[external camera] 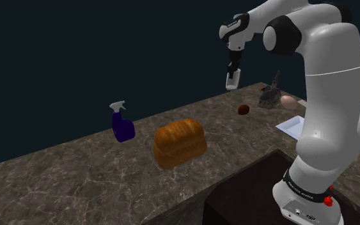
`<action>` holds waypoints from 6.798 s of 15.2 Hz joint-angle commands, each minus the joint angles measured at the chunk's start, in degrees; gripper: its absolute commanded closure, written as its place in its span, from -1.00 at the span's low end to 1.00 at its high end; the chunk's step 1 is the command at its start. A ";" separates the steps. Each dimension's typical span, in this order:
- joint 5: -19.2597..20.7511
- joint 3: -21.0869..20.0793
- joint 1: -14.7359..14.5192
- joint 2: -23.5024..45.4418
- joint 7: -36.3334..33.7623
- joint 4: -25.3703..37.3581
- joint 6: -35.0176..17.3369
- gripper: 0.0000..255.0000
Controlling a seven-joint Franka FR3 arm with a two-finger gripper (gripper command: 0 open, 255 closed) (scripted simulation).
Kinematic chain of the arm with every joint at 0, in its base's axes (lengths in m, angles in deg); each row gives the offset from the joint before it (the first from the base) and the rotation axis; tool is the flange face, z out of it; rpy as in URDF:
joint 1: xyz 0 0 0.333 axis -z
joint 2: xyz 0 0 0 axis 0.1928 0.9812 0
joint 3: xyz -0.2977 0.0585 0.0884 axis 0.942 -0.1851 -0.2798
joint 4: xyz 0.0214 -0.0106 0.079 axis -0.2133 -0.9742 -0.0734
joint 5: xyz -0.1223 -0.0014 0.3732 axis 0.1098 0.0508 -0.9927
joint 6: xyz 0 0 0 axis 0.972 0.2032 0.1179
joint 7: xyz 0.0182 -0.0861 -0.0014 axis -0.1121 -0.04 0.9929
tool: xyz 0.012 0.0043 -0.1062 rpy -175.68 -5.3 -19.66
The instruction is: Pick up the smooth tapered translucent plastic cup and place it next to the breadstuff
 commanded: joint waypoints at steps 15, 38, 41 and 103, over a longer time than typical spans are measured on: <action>0.76 0.56 1.03 -0.98 -0.91 11.01 11.77 1.00; 6.26 -4.98 -15.46 -13.58 -21.94 -0.45 10.73 1.00; 6.61 -6.45 -17.95 -14.26 -25.85 -1.24 10.35 1.00; 4.88 -19.00 -39.79 10.89 -59.56 13.27 -2.23 1.00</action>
